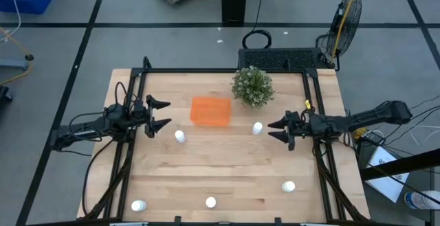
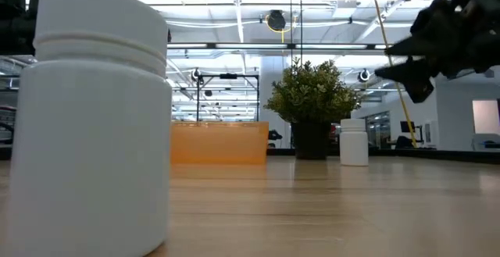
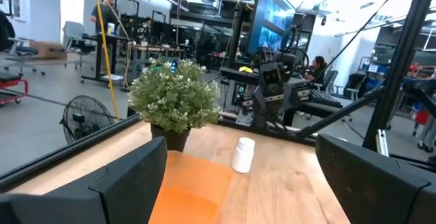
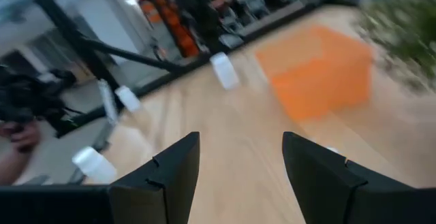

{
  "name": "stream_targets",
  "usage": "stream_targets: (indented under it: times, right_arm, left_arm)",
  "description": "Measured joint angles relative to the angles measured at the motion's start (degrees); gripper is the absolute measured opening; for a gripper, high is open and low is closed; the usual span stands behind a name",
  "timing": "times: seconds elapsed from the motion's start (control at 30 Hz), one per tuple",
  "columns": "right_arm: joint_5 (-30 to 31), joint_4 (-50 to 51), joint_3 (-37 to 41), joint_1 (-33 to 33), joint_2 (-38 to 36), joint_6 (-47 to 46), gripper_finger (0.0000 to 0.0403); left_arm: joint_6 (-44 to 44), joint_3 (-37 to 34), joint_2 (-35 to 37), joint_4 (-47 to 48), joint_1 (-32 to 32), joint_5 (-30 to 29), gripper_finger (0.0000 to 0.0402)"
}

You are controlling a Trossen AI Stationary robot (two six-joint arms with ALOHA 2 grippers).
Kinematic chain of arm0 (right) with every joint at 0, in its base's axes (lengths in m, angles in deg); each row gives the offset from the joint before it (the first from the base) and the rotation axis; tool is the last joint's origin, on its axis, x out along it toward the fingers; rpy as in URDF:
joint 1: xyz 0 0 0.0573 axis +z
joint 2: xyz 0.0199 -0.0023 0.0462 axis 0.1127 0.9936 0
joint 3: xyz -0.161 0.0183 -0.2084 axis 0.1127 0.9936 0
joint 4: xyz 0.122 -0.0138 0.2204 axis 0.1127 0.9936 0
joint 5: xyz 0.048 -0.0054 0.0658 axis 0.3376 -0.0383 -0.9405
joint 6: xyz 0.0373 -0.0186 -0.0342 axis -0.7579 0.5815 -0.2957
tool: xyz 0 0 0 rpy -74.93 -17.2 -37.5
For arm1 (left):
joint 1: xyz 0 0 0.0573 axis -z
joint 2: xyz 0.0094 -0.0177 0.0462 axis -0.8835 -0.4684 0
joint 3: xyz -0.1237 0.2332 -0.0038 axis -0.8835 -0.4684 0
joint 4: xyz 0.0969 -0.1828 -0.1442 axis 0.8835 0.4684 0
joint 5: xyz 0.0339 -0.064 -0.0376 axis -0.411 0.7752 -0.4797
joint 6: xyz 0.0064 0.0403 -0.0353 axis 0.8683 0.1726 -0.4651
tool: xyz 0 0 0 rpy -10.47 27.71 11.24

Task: Pick and place pill bottles into a basket
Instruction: Put the white pill bottle into the orange bin

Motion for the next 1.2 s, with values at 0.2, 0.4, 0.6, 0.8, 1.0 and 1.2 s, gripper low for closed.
stream_targets:
  times: [0.2,0.4,0.6,0.8,1.0,1.2]
  right_arm:
    - [9.8,-2.4,-5.8,6.2,10.6,4.1,0.0201]
    - [22.4,7.1,-22.6,8.2,25.3,8.5,0.0226]
    - [27.6,23.9,-42.2,6.4,39.0,9.4,0.0268]
    - [23.3,37.7,-55.1,3.2,45.0,3.4,0.0290]
    - [24.7,45.8,-53.8,2.0,48.0,-4.6,0.0278]
    - [24.5,48.7,-51.6,0.6,47.9,-8.2,0.0270]
  left_arm:
    - [1.2,0.0,0.0,-0.1,0.0,-0.7,0.0379]
    - [-0.7,0.0,0.0,0.1,0.0,-0.6,0.0379]
    - [-3.2,0.0,0.0,0.7,0.0,-0.4,0.0379]
    - [-6.7,0.0,0.0,0.8,0.0,0.7,0.0379]
    - [-9.6,0.0,0.0,4.0,0.0,3.7,0.0379]
    - [-9.2,0.0,0.0,5.5,0.0,3.7,0.0379]
